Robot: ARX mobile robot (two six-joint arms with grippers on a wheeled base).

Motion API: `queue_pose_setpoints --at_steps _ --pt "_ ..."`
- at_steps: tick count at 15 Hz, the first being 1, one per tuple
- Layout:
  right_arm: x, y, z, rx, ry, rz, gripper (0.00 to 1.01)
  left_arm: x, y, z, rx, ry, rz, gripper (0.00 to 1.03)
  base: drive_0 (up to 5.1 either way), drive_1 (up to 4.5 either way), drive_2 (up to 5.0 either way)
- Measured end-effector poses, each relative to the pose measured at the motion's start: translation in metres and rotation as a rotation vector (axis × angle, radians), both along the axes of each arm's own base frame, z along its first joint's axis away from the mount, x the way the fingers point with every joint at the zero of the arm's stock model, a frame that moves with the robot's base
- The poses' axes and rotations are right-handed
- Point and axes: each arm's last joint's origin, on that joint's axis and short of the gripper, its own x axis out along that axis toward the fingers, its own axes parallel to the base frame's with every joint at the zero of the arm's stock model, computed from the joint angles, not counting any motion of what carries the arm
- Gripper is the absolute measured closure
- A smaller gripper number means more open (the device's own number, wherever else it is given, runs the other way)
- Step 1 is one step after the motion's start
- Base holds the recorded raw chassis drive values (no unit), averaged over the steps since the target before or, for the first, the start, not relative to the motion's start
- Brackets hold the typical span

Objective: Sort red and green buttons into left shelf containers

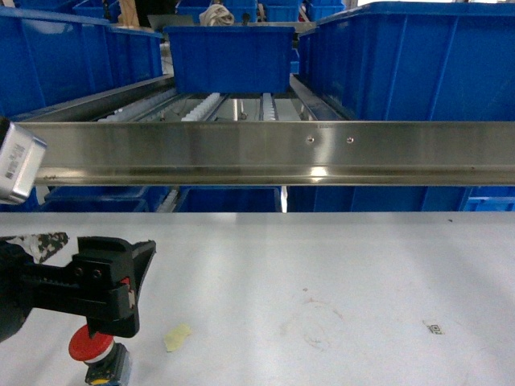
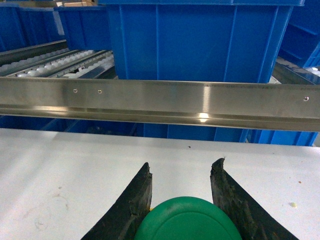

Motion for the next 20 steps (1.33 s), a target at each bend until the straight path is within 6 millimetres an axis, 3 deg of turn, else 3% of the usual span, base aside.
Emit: queue_pose_setpoints --at_steps 3,9,10,20 --pt "0.0 0.0 0.0 0.0 0.0 0.0 0.69 0.003 -0.001 -0.04 0.018 0.142 0.026 0.05 0.0 0.0 0.0" --pt "0.0 0.0 0.0 0.0 0.0 0.0 0.69 0.002 -0.006 -0.063 0.047 0.191 0.053 0.05 0.0 0.0 0.0" --pt "0.0 0.0 0.0 0.0 0.0 0.0 0.69 0.006 -0.005 -0.08 0.057 0.234 0.051 0.05 0.0 0.0 0.0" --pt "0.0 0.0 0.0 0.0 0.0 0.0 0.7 0.023 -0.004 -0.092 0.087 0.256 0.031 0.05 0.0 0.0 0.0"
